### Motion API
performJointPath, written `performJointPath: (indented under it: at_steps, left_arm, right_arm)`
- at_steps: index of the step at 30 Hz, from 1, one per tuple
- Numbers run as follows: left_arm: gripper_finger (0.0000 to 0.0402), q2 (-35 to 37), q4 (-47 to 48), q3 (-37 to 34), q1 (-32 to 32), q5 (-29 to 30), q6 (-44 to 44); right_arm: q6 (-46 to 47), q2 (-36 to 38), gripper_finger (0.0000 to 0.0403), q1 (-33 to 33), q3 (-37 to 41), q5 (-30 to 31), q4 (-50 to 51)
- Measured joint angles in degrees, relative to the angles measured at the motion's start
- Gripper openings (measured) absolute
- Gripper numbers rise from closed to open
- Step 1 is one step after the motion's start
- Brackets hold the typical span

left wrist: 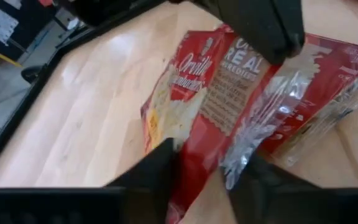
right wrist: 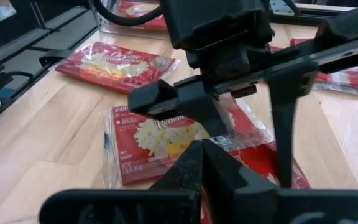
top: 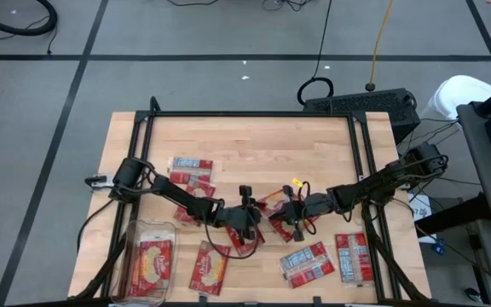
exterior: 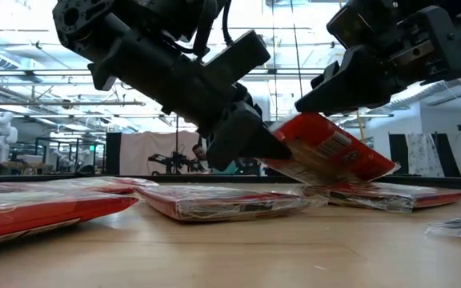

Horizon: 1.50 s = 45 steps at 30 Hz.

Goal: Sort popcorn bags into baskets
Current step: Put the popcorn bag into the transparent bin

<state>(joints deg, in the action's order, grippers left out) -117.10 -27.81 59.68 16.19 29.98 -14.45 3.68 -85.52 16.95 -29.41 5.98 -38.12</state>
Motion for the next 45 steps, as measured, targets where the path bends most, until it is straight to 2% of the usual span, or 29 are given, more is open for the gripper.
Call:
performJointPath:
  at_steps: [4, 5, 8, 11, 16, 21, 28, 33, 40, 45]
  left_arm:
    - [0.0025, 0.2, 0.3, 0.0, 0.0, 0.0, -0.3]
    - [0.0014, 0.4, 0.4, 0.0, 0.1, 0.1, -0.3]
    - [0.0015, 1.0, 0.6, 0.0, 0.6, 2.0, -0.7]
    - [0.0018, 3.0, 2.7, 0.0, 1.6, 5.1, -1.9]
    - [0.0007, 9.4, 11.8, 0.0, 2.8, 6.1, -0.1]
    - [0.0005, 17.5, 21.3, 0.0, 4.7, 7.5, 0.3]
    - [0.0005, 29.0, 35.3, 0.0, 8.8, 11.1, 3.8]
    - [0.0005, 34.3, 45.9, 1.3, 12.3, 13.7, 8.2]
    - [0.0004, 35.0, 73.0, 13.2, 16.2, 15.1, 22.6]
    - [0.0003, 35.0, 86.4, 19.1, 19.0, 11.2, 33.7]
  right_arm:
    - [0.1, 0.0, 0.0000, 0.0, 0.0, 3.0, -1.4]
    - [0.1, 0.1, 0.0002, 0.0, -0.1, 4.7, -1.7]
    - [-0.7, 1.2, 0.0021, 0.9, -0.1, 8.5, -1.5]
    - [-1.9, 4.1, 0.0053, 2.7, 0.0, 14.9, -0.5]
    - [-3.1, 10.8, 0.0107, 7.1, 0.0, 27.7, 3.5]
    - [-2.1, 14.6, 0.0138, 11.1, 0.1, 35.5, 7.3]
    - [5.3, 14.9, 0.0145, 14.2, 0.2, 36.4, 13.9]
    - [8.7, 14.9, 0.0146, 15.8, 0.2, 36.4, 16.4]
    - [13.5, 14.9, 0.0146, 17.7, 0.2, 36.3, 20.2]
    - [16.4, 14.9, 0.0146, 18.8, 0.2, 36.3, 22.3]
